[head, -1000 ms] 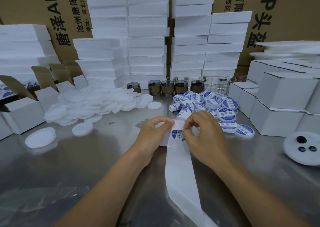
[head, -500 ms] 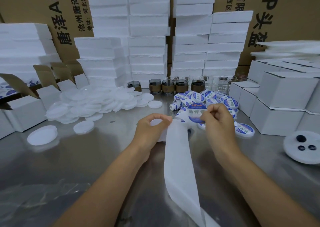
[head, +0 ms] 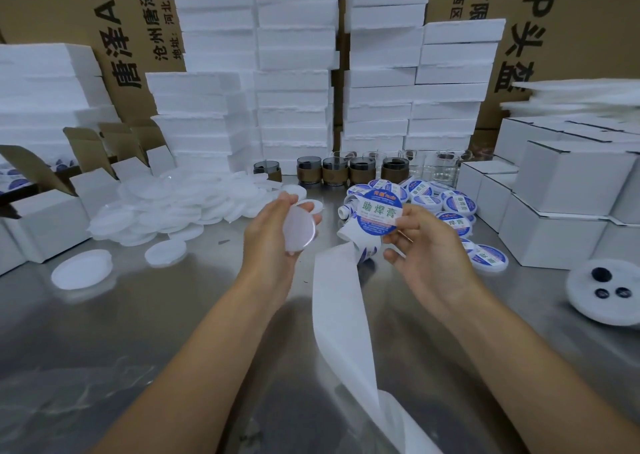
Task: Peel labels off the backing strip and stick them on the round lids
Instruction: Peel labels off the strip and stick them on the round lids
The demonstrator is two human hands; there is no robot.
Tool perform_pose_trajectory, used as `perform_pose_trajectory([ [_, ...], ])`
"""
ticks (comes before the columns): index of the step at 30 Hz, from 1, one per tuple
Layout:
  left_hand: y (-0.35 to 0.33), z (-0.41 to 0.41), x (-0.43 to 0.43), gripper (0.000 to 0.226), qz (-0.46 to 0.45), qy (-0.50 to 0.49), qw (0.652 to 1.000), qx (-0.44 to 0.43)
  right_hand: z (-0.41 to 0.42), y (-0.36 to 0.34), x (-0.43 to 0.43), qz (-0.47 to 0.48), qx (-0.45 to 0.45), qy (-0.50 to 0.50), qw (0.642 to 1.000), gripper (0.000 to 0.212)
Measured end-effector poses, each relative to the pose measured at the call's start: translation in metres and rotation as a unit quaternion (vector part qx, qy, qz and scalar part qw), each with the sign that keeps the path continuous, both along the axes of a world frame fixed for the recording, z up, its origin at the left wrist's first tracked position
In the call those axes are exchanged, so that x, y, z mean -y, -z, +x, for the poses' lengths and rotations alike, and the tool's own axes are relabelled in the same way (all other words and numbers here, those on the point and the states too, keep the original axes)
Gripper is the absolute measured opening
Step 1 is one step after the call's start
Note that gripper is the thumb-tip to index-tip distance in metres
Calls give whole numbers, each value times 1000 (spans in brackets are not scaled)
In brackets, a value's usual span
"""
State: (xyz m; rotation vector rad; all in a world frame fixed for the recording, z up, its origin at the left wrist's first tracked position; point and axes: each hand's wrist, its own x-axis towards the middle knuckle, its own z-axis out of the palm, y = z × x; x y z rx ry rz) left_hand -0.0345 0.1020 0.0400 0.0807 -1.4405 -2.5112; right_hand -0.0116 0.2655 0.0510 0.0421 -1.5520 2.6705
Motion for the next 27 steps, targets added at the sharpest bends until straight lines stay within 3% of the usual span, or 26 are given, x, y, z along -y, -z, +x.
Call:
perform_pose_trajectory([
  [4,-4,7,-3,27,74,154,985,-24,7,-3,5,5,-29,-51,998,20],
  [11,-2,12,-12,46,49,241,969,-33,14,-3,13,106,-87,-98,986,19],
  [19,2,14,-20,48,47,259,964,-29,13,4,15,201,-88,-8,976,15],
  [27,5,14,-21,41,19,250,968,-28,9,7,13,212,-69,25,974,14],
])
